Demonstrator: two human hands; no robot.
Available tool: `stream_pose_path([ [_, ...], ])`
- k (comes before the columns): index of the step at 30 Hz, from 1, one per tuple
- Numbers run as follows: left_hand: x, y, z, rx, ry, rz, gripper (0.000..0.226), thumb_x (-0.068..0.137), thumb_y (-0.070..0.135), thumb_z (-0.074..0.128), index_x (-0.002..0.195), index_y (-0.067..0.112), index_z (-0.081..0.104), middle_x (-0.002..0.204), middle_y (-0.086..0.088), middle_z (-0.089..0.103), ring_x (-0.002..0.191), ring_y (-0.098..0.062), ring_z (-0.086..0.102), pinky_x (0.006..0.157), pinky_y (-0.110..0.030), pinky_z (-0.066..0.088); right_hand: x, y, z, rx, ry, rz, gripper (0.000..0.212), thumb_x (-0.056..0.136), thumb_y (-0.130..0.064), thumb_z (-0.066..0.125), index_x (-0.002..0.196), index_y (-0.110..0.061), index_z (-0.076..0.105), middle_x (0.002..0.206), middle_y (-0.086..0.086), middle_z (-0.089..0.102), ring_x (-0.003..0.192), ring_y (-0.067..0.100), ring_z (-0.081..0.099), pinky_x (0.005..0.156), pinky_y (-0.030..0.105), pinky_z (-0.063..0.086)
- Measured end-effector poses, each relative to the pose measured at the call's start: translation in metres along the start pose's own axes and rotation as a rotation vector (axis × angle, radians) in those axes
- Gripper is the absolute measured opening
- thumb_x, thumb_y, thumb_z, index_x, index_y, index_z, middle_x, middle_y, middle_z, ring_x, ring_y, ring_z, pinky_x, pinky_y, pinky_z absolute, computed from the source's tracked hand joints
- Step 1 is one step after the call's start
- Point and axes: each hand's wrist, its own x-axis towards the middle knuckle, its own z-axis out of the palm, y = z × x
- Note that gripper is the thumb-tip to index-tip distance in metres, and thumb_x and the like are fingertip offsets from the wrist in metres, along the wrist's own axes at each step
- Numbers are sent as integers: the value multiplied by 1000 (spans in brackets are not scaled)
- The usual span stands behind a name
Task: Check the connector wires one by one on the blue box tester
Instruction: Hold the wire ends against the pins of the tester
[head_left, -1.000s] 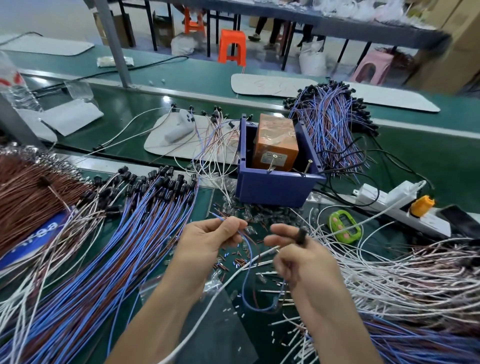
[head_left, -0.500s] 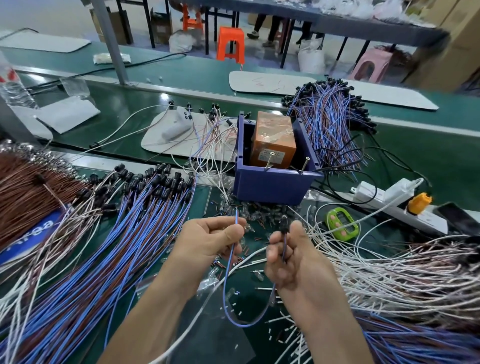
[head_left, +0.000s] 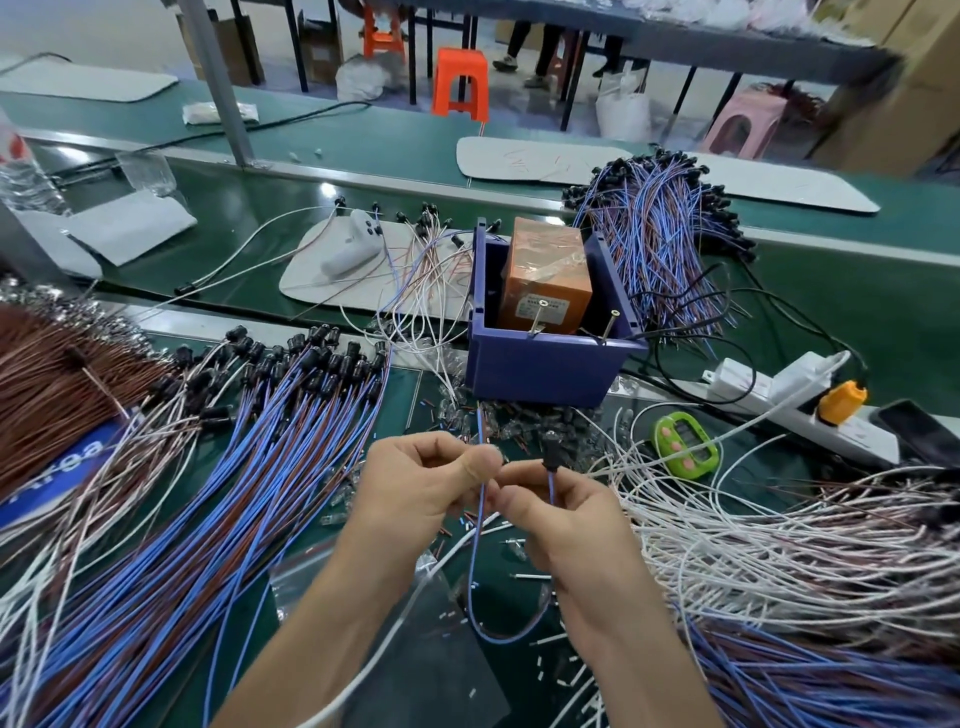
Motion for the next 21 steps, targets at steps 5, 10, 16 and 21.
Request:
stream_pose_path([
  [5, -2, -3, 8, -148, 4, 23, 27, 55, 34, 86, 61, 10, 75, 61, -7, 71, 57, -12, 67, 59, -20, 54, 1, 2, 4, 14, -12, -39, 14, 75, -5, 86, 85, -5, 78, 70, 7, 71, 46, -1, 54, 45, 9, 39],
  [10, 0, -3, 14, -117, -98, -60, 20, 62, 29, 82, 72, 12, 81, 78, -15, 78, 73, -17, 73, 74, -27, 58, 3, 2, 5, 138, 101, -50, 28, 58, -26, 88, 75, -7, 79, 63, 4, 67, 44, 0, 52, 44, 11, 37],
  [16, 12, 3, 17, -26, -64, -170, 9, 80, 14, 80, 78, 5, 82, 84, -18, 78, 74, -24, 74, 73, -31, 61, 5, 4, -4, 206, 276, 17, 12, 80, -7, 80, 70, -11, 77, 75, 16, 72, 48, 12, 51, 51, 21, 43],
  [21, 29, 10, 29, -11, 117, -189, 9, 92, 17, 74, 84, 14, 77, 79, -10, 79, 61, -14, 73, 53, -19, 51, 11, -16, -24, 294, 420, 2, 10, 89, -11, 73, 82, -12, 67, 69, 12, 71, 38, 7, 26, 38, 16, 27],
])
